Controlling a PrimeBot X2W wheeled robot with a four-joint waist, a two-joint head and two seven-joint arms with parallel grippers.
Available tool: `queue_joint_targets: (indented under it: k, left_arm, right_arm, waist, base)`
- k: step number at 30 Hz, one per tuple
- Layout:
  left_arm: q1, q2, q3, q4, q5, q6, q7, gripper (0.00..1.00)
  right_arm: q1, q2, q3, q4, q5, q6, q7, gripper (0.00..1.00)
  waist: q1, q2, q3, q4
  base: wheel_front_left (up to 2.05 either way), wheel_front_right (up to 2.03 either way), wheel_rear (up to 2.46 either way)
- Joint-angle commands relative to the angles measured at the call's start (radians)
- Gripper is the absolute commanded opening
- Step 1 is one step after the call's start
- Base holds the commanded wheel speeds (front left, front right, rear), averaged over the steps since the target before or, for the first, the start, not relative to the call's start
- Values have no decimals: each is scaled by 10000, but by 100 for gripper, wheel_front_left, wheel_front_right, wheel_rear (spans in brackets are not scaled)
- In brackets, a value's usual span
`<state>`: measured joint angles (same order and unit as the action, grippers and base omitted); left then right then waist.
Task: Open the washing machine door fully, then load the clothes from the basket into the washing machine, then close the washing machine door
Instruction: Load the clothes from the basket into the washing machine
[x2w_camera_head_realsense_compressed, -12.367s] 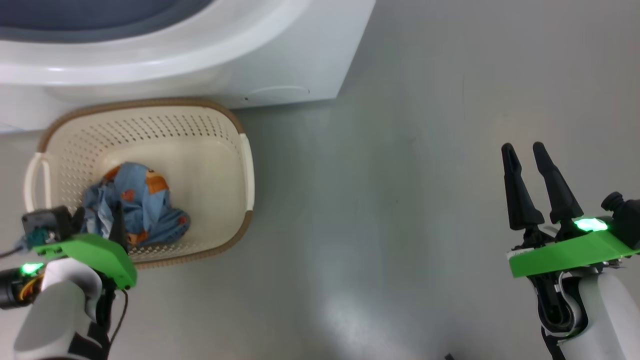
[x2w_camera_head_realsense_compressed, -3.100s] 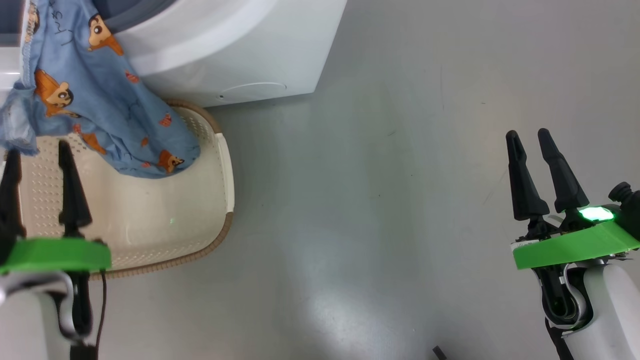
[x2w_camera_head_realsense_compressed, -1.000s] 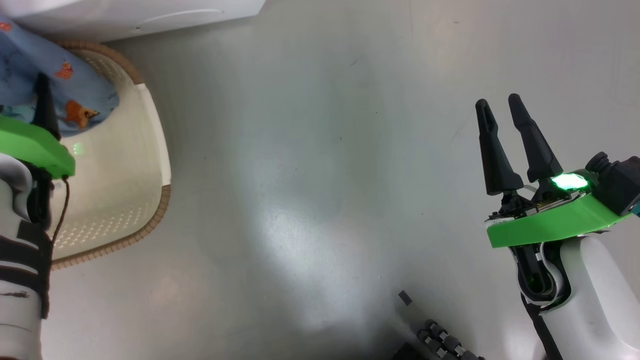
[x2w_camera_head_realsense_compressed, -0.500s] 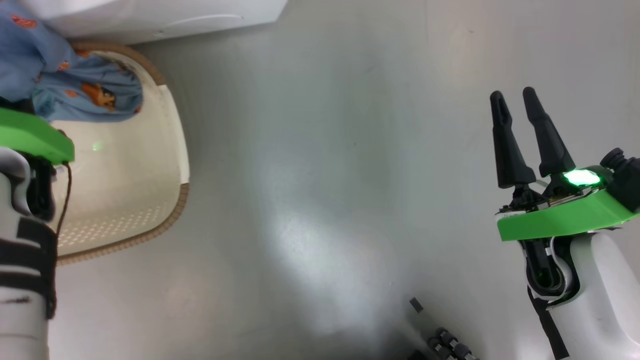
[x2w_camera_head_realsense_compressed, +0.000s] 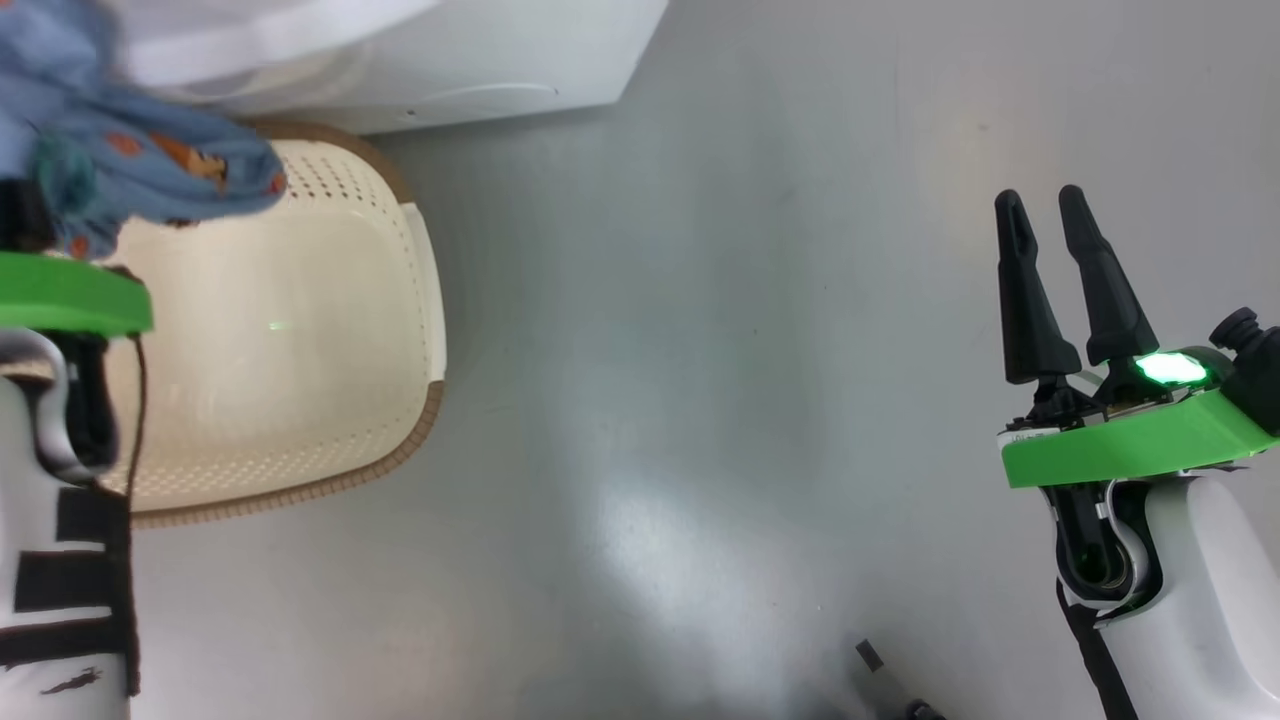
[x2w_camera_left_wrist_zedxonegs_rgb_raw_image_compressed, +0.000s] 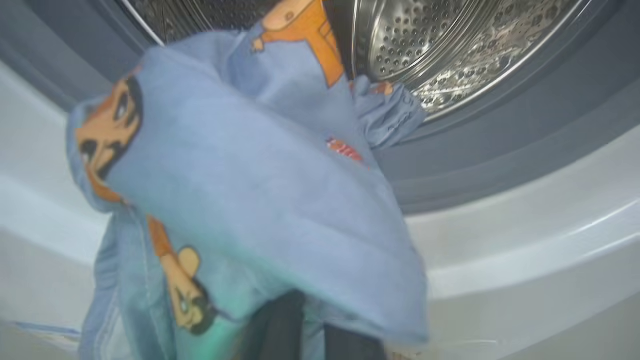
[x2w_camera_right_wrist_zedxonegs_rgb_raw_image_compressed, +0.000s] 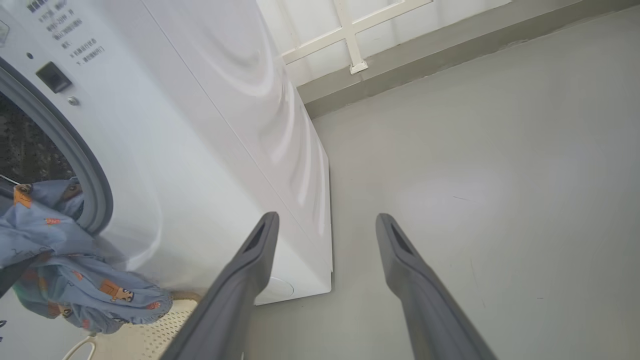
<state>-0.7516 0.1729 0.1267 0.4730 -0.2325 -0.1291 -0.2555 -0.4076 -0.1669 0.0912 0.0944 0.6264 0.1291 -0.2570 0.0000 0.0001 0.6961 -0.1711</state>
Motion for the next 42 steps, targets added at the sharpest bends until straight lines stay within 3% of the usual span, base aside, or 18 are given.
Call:
queue_joint_targets:
  k: [1, 7, 12, 19, 27, 33, 37, 42]
  left_arm:
    - [288, 347, 282, -433, 130, -15, -63, 0]
    - [410, 367, 412, -2052, 808, -15, -63, 0]
    - [-128, 553, 61, -2223, 1083, -15, -63, 0]
    - [-2338, 1124, -385, -400, 1042, -15, -63, 0]
    - [-4971, 1612, -971, 3127, 1375, 8, 36, 0]
    - [-6273, 1934, -1346, 4703, 1860, 375, -40, 0]
    - [-6779, 2118, -1446, 3093, 2151, 867, -58, 0]
    - [-6313, 2216, -1557, 1891, 2278, 989, -60, 0]
  right_arm:
    - [354, 1, 160, -193, 11, 16, -48, 100]
    - [447, 142, 180, -135, 34, 16, -48, 100]
    - [454, 247, 223, -84, 74, 16, -48, 100]
    - [334, 372, 460, -1, 136, 16, -48, 100]
    - [399, 496, 582, 69, 203, 16, -48, 100]
    - [367, 590, 798, 118, 247, 16, -48, 100]
    - [278, 599, 858, 96, 282, 16, -48, 100]
    - [219, 642, 876, 90, 278, 16, -48, 100]
  waist:
    - [0, -1, -132, 58]
    - [0, -1, -378, 33]
    - [0, -1, -462, 9]
    - [0, -1, -469, -249]
    - [0, -1, -434, -600]
    - [0, -1, -440, -921]
    - [0, -1, -242, -1064]
    - [0, -1, -104, -1105]
  base:
    - [0, 0, 0]
    - [0, 0, 0]
    - [0, 0, 0]
    - [0, 0, 0]
    - [0, 0, 0]
    - [0, 0, 0]
    - [0, 0, 0]
    - [0, 0, 0]
